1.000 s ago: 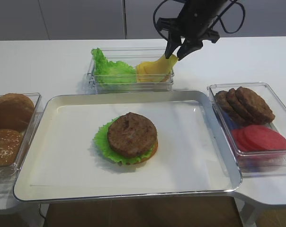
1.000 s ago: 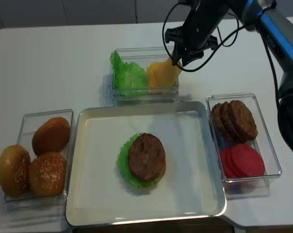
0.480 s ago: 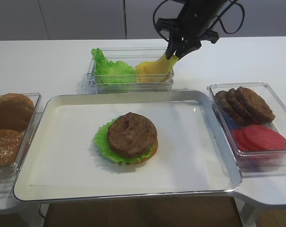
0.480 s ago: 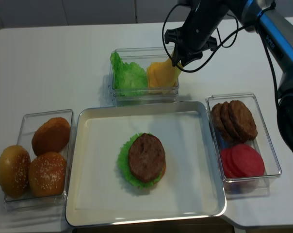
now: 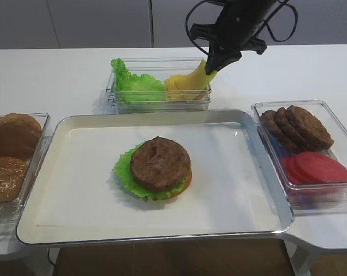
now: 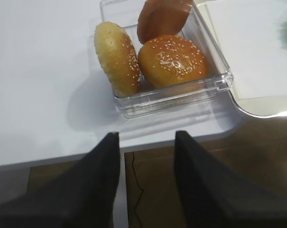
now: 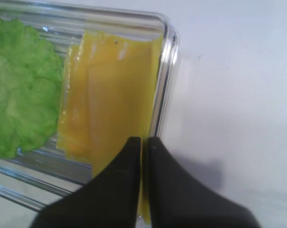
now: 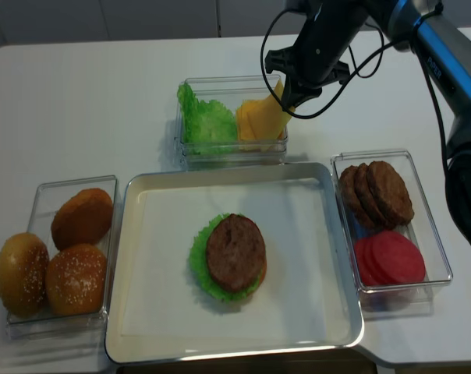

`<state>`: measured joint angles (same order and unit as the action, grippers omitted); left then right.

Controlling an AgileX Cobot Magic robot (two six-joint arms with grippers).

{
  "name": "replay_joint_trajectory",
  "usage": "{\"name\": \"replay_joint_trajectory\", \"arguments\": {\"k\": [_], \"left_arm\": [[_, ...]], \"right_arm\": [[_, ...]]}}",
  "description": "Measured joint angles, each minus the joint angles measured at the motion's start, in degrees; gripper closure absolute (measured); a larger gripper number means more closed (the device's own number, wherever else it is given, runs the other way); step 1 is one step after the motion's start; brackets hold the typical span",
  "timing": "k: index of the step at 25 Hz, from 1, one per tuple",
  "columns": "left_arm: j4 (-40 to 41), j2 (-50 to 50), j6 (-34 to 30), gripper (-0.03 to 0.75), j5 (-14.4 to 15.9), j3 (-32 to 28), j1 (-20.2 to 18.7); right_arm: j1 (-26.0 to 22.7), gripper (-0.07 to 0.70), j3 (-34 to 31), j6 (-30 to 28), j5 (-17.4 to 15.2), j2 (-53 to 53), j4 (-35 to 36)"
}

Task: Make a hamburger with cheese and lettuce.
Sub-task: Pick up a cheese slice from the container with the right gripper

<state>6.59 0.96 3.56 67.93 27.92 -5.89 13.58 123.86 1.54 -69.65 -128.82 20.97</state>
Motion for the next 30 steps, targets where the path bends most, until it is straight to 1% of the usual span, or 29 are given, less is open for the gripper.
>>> {"name": "replay_joint_trajectory", "arguments": {"k": [12,17,23,30], "left_arm": [[0.0,0.0,0.0,0.427,0.0,0.0,0.0],[0.0,0.0,0.0,0.427,0.0,0.0,0.0],[0.0,0.0,0.0,0.427,0.0,0.0,0.0],[0.1,0.0,0.0,0.427,0.0,0.0,0.0]], "right_arm": [[0.0,0.589,0.0,0.0,-0.3,0.0,0.0],[0.0,0.589,0.0,0.0,-1.0,0.3,0.0],[0.0,0.589,0.0,0.0,-1.3,0.6,1.1],[0.0,0.591,0.0,0.0,-1.4,2.5,0.9]]}}
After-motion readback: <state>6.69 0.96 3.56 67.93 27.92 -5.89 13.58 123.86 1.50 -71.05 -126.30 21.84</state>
